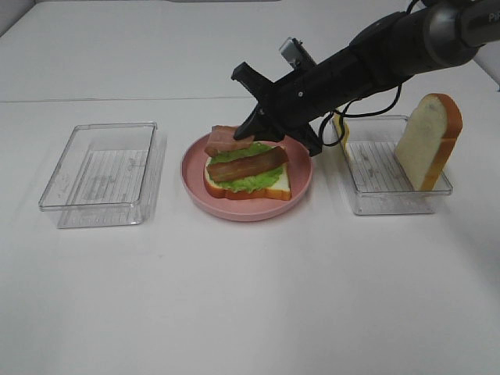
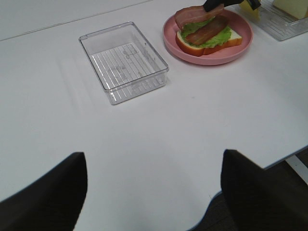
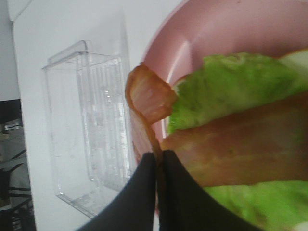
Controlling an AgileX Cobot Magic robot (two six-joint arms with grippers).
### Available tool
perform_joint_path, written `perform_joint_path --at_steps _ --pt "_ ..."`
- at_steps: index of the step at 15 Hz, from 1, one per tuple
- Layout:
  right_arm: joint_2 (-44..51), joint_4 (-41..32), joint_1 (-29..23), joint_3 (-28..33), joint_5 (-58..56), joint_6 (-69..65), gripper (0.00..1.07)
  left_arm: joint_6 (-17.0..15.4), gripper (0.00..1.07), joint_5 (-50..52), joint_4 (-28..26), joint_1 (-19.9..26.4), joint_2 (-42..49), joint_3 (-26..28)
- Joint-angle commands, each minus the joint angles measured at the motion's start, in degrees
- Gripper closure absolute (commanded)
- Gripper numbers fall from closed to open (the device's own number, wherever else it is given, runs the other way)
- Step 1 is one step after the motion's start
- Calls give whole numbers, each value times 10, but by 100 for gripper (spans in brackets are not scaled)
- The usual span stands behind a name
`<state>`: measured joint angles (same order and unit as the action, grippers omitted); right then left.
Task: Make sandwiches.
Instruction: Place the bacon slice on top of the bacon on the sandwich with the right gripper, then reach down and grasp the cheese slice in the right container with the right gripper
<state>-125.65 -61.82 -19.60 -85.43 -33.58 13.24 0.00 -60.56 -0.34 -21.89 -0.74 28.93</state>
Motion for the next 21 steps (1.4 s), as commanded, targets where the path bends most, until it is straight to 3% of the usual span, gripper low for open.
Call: perform_joint_path --at_steps 1,3,6,7,14,20,21 --pt "19 102 3 -4 1 -71 98 0 33 7 -3 0 3 -2" --pt "19 135 3 -4 -9 -98 86 0 33 7 -3 0 3 -2" --pt "25 150 3 -4 -27 -98 46 0 33 7 -3 0 3 -2" --pt "29 152 3 -4 -29 -93 40 0 33 7 -3 0 3 -2" --pt "126 278 3 -4 -90 -100 39 0 33 7 -3 0 3 -2" --pt "218 502 22 -24 -168 -202 40 0 33 7 -3 0 3 -2" --pt "211 504 32 -38 -176 -201 40 0 33 7 -3 0 3 -2"
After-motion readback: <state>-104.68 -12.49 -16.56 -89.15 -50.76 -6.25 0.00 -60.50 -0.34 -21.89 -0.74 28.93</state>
